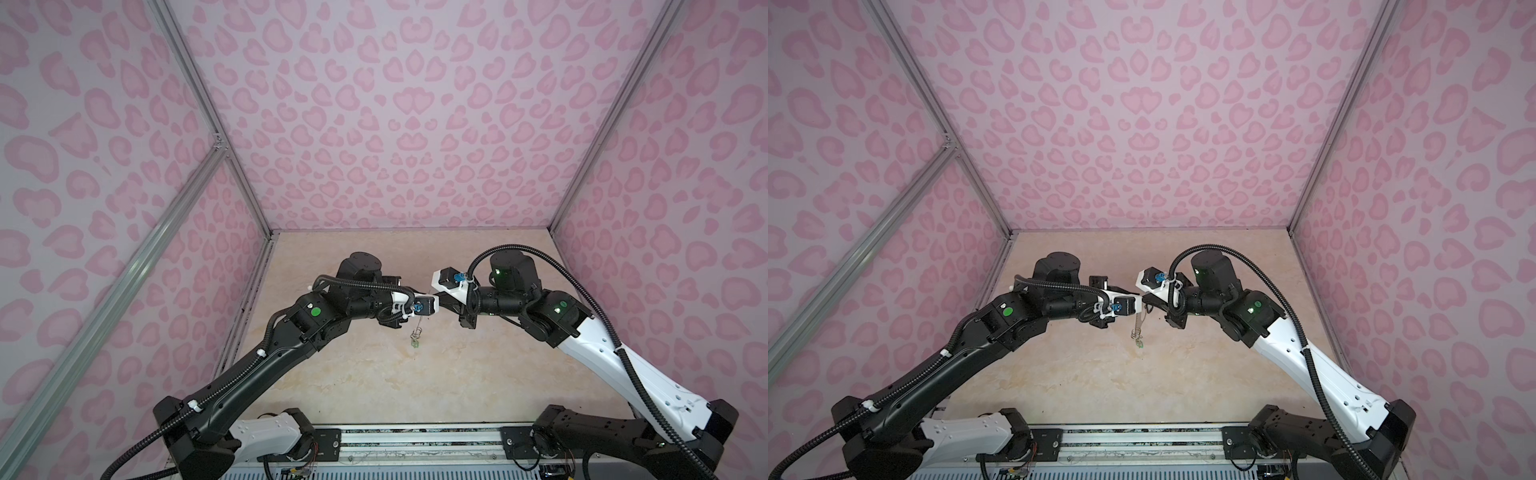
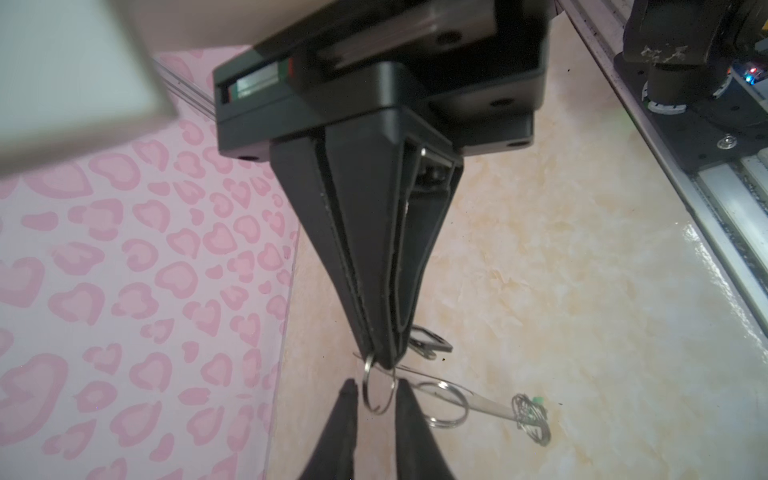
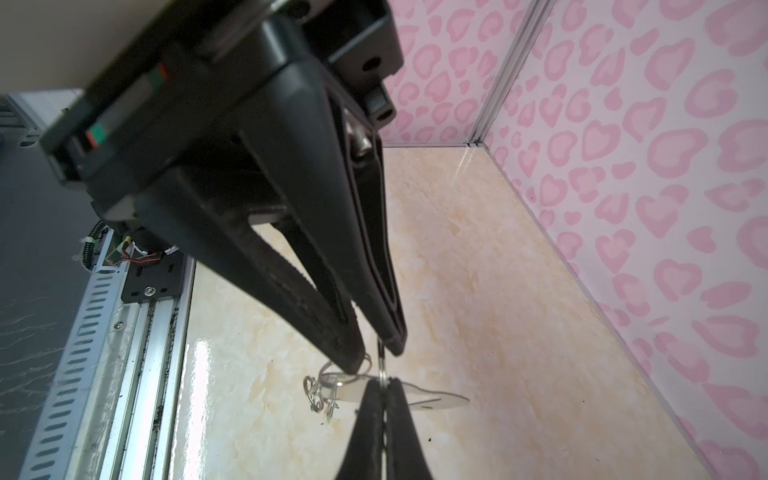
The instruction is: Put the keys on the keyring
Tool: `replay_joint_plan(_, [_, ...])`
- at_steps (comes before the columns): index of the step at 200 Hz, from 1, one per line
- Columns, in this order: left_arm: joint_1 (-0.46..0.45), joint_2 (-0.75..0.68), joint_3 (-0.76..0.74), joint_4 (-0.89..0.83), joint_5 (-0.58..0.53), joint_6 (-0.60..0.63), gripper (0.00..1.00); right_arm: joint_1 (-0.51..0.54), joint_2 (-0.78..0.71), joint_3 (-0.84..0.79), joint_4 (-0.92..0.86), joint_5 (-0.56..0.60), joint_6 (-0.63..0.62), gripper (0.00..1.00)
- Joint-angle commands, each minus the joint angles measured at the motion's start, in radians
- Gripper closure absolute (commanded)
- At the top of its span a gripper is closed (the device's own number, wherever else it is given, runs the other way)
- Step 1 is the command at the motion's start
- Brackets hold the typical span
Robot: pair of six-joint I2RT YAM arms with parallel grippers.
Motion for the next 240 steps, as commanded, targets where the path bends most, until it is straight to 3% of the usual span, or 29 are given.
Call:
replay_joint_plan(1, [-0.008,0.004,0.019,-0.009,-0.051,0.024,0.81,0.001,0.005,0.007,0.0,-0.022,0.001,1.0])
replay_joint_plan(70, [-0.019,0.015,0.012,0.006,-0.032,0.011,0.84,0.004,0.011,0.006,0.006,-0.033,0.003,1.0])
replay_joint_plan(96, [-0.02,0.021,0.012,0.013,-0.019,0.0,0.96,0.006,0.005,0.002,0.016,-0.036,0.002,1.0])
replay_joint_plan(108, [-0.02,0.021,0.01,0.024,-0.018,-0.013,0.97,0.006,0.0,-0.006,0.026,-0.022,-0.001,1.0])
replay_joint_plan(125, [-0.018,0.021,0.004,0.042,-0.01,-0.039,0.97,0.006,-0.022,-0.028,0.042,0.025,-0.013,0.79])
replay_joint_plan(161, [0.037,-0.002,-0.03,0.13,0.092,-0.158,0.97,-0.002,-0.081,-0.082,0.084,0.121,-0.015,0.63])
replay_joint_plan(210, [0.113,-0.048,-0.12,0.323,0.232,-0.323,0.97,-0.002,-0.124,-0.162,0.184,0.153,0.014,0.62])
replay_joint_plan(240, [0.129,-0.056,-0.146,0.371,0.279,-0.359,0.97,0.0,-0.116,-0.157,0.209,0.186,0.023,0.62])
